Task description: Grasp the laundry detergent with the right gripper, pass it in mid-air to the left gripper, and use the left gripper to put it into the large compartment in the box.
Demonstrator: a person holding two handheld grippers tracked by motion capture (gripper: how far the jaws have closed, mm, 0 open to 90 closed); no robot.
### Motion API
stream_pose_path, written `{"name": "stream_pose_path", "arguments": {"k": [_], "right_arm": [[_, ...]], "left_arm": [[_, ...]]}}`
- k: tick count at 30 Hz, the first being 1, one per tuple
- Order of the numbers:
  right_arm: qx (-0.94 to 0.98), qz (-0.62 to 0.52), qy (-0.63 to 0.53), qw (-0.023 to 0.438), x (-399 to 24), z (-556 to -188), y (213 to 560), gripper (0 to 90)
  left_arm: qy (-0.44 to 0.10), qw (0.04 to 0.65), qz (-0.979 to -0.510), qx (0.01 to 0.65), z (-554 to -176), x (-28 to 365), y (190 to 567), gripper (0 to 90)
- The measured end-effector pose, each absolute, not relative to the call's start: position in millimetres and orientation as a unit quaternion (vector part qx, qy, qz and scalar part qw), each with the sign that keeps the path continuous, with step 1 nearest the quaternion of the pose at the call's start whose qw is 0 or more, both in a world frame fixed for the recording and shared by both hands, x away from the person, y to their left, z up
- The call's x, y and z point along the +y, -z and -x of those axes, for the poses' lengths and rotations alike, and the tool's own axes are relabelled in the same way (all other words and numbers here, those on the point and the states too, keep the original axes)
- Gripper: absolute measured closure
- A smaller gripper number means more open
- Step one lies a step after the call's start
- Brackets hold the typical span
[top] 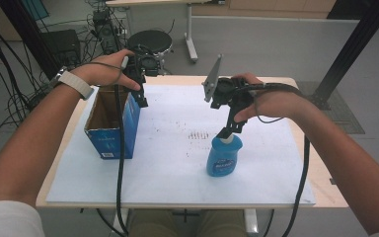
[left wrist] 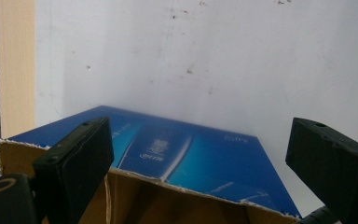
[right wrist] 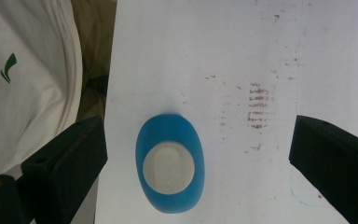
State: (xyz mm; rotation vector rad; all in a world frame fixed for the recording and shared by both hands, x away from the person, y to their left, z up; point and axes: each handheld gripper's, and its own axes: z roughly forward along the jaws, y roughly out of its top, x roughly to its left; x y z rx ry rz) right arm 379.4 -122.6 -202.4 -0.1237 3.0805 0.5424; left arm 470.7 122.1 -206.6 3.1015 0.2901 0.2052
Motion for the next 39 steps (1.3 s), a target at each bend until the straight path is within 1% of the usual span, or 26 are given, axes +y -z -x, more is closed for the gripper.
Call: {"name": "stream_pose_path", "arguments": {"k": [14,30,39], "right_arm": [[0.980,0.053,-0.192,0.003,-139.6,-377.9,203.7,4.2],[0.974,0.040,-0.224,-0.005,-171.7,-376.0,220.9,4.8],[0.973,0.040,-0.229,-0.011,-179.7,-376.7,230.0,4.6]], "left_arm": [[-0.070,0.012,-0.994,0.088,-469.6,116.5,207.2,8.5],[-0.072,0.014,-0.994,0.086,-467.9,111.2,209.1,8.8],[-0.073,0.013,-0.994,0.085,-466.8,107.5,210.5,8.8]]}}
